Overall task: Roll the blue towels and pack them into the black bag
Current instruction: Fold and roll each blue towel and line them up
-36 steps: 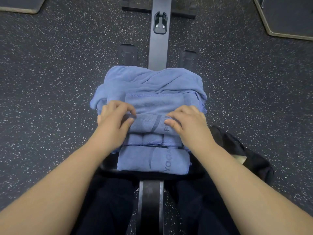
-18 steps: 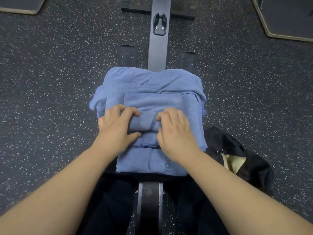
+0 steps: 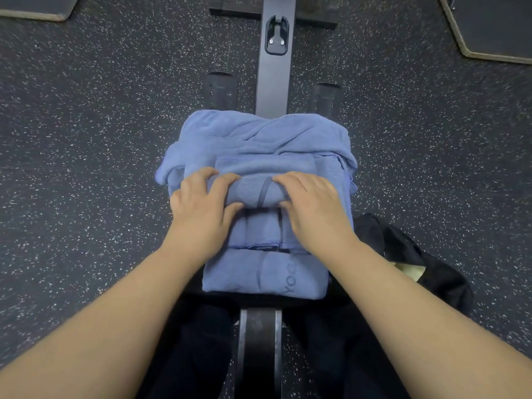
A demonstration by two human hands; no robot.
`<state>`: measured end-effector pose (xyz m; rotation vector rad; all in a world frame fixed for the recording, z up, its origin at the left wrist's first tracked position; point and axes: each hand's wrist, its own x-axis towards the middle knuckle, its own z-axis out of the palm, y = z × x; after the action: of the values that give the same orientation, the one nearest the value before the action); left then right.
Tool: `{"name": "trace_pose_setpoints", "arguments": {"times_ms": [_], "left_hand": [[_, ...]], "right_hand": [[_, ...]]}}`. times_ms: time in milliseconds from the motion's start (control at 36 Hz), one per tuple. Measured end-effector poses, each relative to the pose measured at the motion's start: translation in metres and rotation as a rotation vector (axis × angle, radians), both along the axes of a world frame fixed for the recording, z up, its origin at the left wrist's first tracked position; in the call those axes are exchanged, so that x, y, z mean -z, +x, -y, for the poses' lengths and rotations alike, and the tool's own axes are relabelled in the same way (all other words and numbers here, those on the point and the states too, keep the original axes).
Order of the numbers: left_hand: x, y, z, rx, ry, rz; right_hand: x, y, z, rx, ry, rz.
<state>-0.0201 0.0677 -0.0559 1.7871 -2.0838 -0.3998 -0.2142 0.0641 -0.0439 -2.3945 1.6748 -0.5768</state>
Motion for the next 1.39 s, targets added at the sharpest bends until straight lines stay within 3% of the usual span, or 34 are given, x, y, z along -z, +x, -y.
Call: {"name": "trace_pose_setpoints", "arguments": {"times_ms": [194,444,583,667,806,917,1028,1167,1278,1389], "left_hand": [[-0.006,-0.004,-0.002,0.246,-0.149,-0.026],[-0.008,-0.007,-0.003,0.224,-0.072,-0.009],[-0.003,-0.013,-0.004,0.079,-0.021,0.08],[-0.005,-0.02,-0.004,0.028,0.034,0.091],[-0.009,-0.02,-0.004,-0.015,-0.048,0.089],[-0.015,-0.023,-0.007,-0.139,-0.214,-0.039],[-0.018,-0.028,-0.013,-0.149,0.036,-0.225],[-0.009,-0.034,-0.01,0.013,0.214,-0.501],[-0.019,-0.036,-0.005,0.006,0.259,-0.772],[-0.029,-0.032,-0.003,0.0,0.263,-0.848]], "right_hand": [[-0.005,-0.006,0.005,-0.014,0.066,-0.015],[-0.019,-0.011,0.007,-0.084,0.349,-0.047],[-0.016,0.002,-0.004,0.029,0.111,0.078],[-0.017,0.012,-0.009,0.046,0.021,0.052],[-0.011,0.01,-0.01,-0.016,0.114,-0.07],[-0.011,0.012,-0.007,0.04,0.138,-0.038],[-0.013,0.017,-0.006,0.118,0.155,-0.054],[-0.017,0.023,-0.008,0.148,0.224,-0.071],[-0.022,0.027,-0.011,0.131,0.269,0.087],[-0.024,0.028,-0.012,0.057,0.28,0.266]]}}
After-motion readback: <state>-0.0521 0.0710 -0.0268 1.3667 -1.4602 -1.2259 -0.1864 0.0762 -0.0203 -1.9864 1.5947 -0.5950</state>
